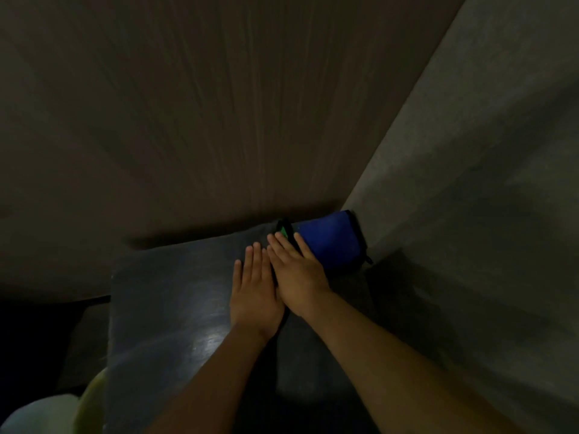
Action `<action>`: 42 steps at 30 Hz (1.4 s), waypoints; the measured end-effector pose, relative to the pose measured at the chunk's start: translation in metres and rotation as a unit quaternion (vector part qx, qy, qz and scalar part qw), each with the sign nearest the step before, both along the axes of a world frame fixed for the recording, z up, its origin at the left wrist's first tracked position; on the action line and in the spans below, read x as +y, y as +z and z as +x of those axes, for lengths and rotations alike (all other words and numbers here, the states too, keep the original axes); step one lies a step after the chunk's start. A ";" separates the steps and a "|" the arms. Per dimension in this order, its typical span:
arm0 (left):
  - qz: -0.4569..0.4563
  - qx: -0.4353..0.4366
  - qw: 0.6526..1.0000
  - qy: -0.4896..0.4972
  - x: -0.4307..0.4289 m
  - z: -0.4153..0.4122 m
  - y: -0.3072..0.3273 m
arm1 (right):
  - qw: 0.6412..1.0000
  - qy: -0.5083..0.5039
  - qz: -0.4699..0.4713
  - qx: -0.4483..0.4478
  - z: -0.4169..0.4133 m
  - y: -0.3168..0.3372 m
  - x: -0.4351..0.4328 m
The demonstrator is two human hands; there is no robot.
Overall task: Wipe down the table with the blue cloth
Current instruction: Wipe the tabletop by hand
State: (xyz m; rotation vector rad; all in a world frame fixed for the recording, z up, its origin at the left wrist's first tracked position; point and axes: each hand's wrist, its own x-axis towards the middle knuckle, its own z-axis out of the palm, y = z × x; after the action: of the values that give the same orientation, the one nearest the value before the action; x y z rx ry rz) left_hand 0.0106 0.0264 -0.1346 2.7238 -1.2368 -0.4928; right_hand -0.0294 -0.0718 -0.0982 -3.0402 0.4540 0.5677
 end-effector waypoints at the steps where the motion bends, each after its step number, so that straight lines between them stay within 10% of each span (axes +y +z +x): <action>1: 0.004 -0.004 1.000 -0.009 0.001 0.000 0.000 | 1.000 0.004 -0.021 0.009 0.001 0.001 0.001; 12: -0.069 0.004 0.996 -0.049 -0.013 -0.002 0.015 | 0.998 -0.026 0.011 0.051 -0.015 0.006 -0.009; 20: 0.077 0.091 0.988 -0.093 -0.024 0.008 0.021 | 0.994 -0.051 0.059 0.073 -0.015 0.008 -0.013; 42: 0.080 0.100 0.982 -0.140 -0.011 0.034 0.029 | 0.988 -0.111 0.082 0.070 -0.002 0.001 0.002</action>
State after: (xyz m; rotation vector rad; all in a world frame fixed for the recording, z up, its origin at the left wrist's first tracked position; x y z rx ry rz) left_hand 0.0444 0.0153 -0.1059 2.5506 -1.5914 -0.9091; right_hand -0.0317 -0.0699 -0.0973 -2.7573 0.7035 0.7662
